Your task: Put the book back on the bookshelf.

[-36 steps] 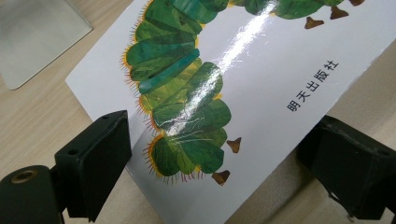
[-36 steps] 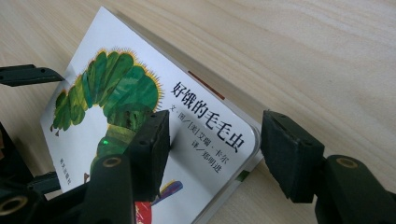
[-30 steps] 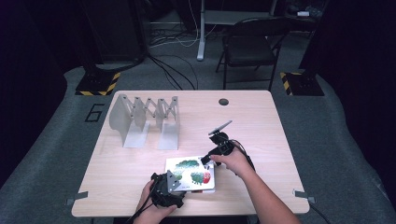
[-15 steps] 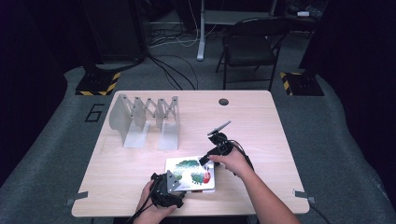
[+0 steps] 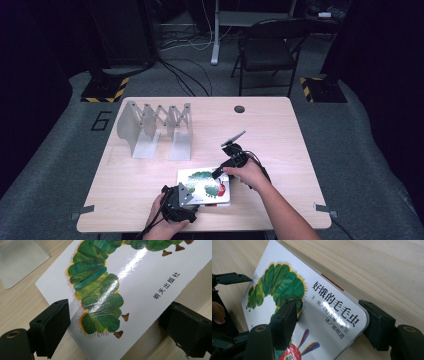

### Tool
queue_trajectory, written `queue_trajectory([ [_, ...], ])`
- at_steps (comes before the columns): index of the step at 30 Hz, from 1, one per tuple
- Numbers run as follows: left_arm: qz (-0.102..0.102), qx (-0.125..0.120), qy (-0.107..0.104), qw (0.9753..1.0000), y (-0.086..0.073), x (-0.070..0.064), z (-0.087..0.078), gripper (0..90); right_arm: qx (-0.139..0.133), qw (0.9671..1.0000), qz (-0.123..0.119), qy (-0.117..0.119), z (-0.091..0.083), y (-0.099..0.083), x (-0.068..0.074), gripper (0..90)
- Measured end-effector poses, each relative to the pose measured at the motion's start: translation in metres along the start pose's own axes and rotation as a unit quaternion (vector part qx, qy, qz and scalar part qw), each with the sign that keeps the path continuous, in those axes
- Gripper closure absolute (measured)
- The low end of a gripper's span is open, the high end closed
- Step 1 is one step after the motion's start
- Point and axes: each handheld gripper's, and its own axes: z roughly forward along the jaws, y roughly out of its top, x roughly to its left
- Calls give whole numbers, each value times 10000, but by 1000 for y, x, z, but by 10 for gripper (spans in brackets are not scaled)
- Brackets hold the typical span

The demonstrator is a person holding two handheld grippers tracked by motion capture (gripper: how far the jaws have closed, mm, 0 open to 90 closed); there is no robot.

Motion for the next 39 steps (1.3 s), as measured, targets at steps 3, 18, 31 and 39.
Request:
queue_trajectory([
  [3, -1, -5, 1, 10000, 0, 0, 0, 97, 27, 10000, 3, 6, 0, 0, 0, 316],
  [18, -4, -7, 7, 10000, 0, 0, 0, 97, 15, 9999, -55, -94, 3, 0, 5, 281],
  [31, -101, -47, 121, 9999, 0, -2, 1, 93, -28, 9994, -161, -310, -1, 2, 15, 287],
  [39, -411, 132, 247, 9988, 0, 2, 2, 34, 59, 9990, -277, -353, -4, 2, 18, 289],
])
